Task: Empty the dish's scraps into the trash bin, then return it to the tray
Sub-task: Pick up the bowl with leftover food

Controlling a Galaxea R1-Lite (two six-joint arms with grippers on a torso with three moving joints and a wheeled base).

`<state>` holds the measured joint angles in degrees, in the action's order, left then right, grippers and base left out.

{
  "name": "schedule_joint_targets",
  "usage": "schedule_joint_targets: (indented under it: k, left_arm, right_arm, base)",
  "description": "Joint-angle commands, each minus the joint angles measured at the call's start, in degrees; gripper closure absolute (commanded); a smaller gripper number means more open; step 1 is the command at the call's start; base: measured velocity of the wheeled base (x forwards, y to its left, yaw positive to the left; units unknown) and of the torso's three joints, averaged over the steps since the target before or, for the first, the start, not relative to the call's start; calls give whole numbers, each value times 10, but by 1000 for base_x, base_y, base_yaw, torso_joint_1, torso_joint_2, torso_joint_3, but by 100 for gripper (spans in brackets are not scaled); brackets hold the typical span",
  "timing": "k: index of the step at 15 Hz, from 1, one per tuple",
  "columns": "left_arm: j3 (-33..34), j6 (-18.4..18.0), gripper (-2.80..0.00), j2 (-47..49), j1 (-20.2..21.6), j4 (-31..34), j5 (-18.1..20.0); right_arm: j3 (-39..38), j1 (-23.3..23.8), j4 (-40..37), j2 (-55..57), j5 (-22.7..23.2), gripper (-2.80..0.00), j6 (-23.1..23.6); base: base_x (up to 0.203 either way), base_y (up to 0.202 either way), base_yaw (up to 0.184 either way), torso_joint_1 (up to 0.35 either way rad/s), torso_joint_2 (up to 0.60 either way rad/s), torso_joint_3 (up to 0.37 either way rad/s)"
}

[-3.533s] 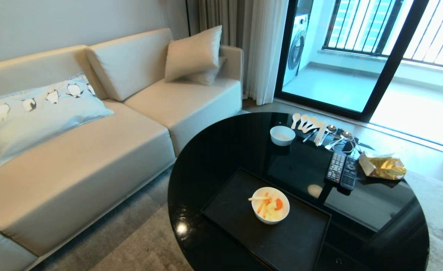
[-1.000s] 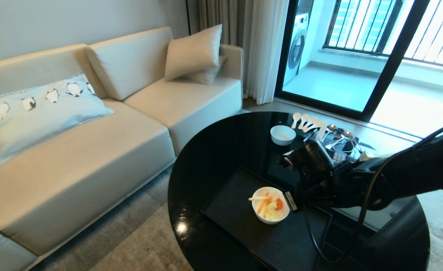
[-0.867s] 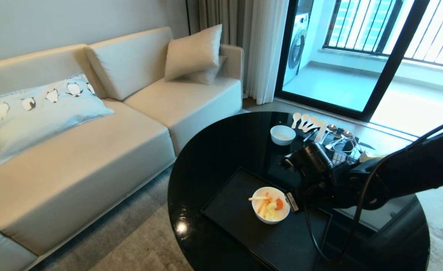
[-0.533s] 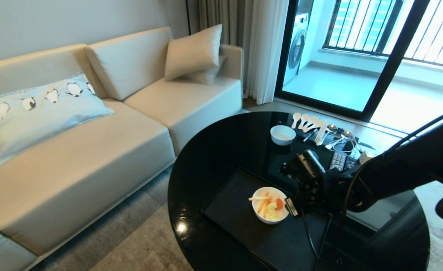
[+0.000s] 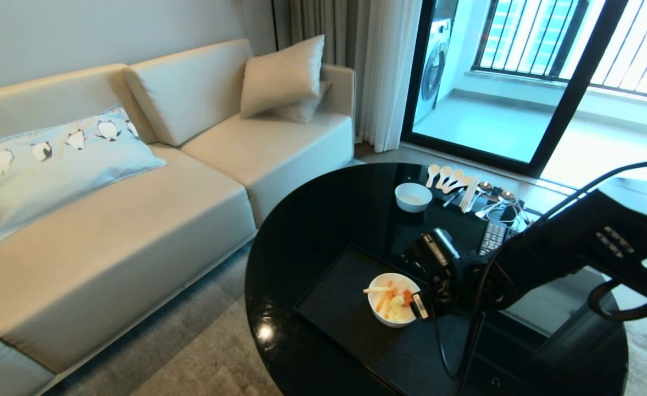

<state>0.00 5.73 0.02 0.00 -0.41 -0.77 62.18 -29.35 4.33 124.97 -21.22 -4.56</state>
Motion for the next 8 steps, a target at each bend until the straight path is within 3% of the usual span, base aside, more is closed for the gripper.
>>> schedule_joint_targets:
  k: [1,8]
  left_arm:
    - [0,1,0,0,0,0,0]
    - [0,1,0,0,0,0,0]
  right_arm:
    - [1,-2,2,12,-3,-280,0]
    - [36,-10,-1,44,-10,-280,-30]
  base:
    - [0,0,0,0,0,0]
    - [0,0,0,0,0,0]
